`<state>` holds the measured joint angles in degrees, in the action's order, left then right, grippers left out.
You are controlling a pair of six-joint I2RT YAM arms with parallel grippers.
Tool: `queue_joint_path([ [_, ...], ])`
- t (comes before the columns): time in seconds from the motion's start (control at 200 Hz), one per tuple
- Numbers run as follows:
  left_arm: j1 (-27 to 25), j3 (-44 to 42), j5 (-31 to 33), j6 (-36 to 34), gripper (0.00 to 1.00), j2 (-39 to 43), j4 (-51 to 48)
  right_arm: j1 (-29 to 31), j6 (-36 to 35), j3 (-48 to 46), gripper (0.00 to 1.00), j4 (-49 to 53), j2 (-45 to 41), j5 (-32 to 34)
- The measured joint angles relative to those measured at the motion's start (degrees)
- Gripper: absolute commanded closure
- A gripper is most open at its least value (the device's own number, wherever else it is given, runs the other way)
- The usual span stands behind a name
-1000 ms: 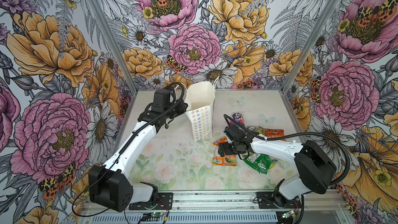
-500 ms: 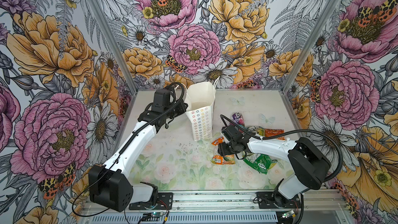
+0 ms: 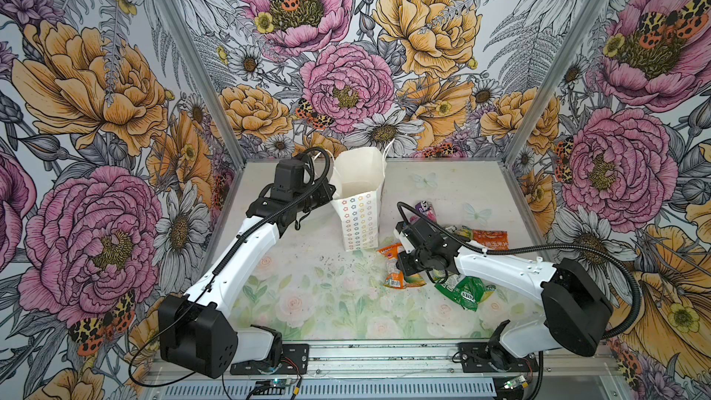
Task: Place the snacks into the paper bag
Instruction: 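Lift the orange packet with the right gripper over the bag opening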
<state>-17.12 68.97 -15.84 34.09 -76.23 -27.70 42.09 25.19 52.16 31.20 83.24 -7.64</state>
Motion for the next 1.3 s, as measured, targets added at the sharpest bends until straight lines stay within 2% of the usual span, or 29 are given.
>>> queue_joint_path([
  [0.25, 0.0, 0.0, 0.0, 0.0, 1.0, 0.0, 0.0, -2.0, -9.9, 15.1, 1.0, 12.0, -4.7, -2.2],
  [0.425, 0.0, 0.0, 0.0, 0.0, 1.0, 0.0, 0.0, -5.2, -15.8, 28.0, 1.0, 15.2, -6.8, -3.6],
  [0.595, -1.0, 0.0, 0.5, 0.0, 1.0, 0.0, 0.0, -5.5, -21.1, 42.1, 1.0, 15.3, -4.1, -4.3],
  [0.711, -3.0, 0.0, 3.2, 0.0, 1.0, 0.0, 0.0, -5.5, -22.7, 50.4, 1.0, 12.8, 0.3, -4.8],
  [0.826, -5.2, 0.0, 6.8, 0.0, 1.0, 0.1, 0.1, -5.5, -22.3, 55.2, 1.0, 8.1, 4.9, -5.0],
  [0.966, -6.2, -0.5, 8.8, 0.0, 1.0, 0.4, 0.6, -5.4, -18.6, 57.5, 1.0, 0.5, 10.3, -3.9],
  [1.156, -6.7, -1.6, 9.9, 1.0, 1.0, 0.4, 2.1, -4.6, -12.3, 57.6, 1.0, -8.5, 15.8, 1.3],
  [1.301, -7.4, -2.1, 10.3, 2.1, 1.0, 0.3, 3.6, -3.9, -9.0, 57.6, 1.0, -11.4, 18.6, 5.2],
])
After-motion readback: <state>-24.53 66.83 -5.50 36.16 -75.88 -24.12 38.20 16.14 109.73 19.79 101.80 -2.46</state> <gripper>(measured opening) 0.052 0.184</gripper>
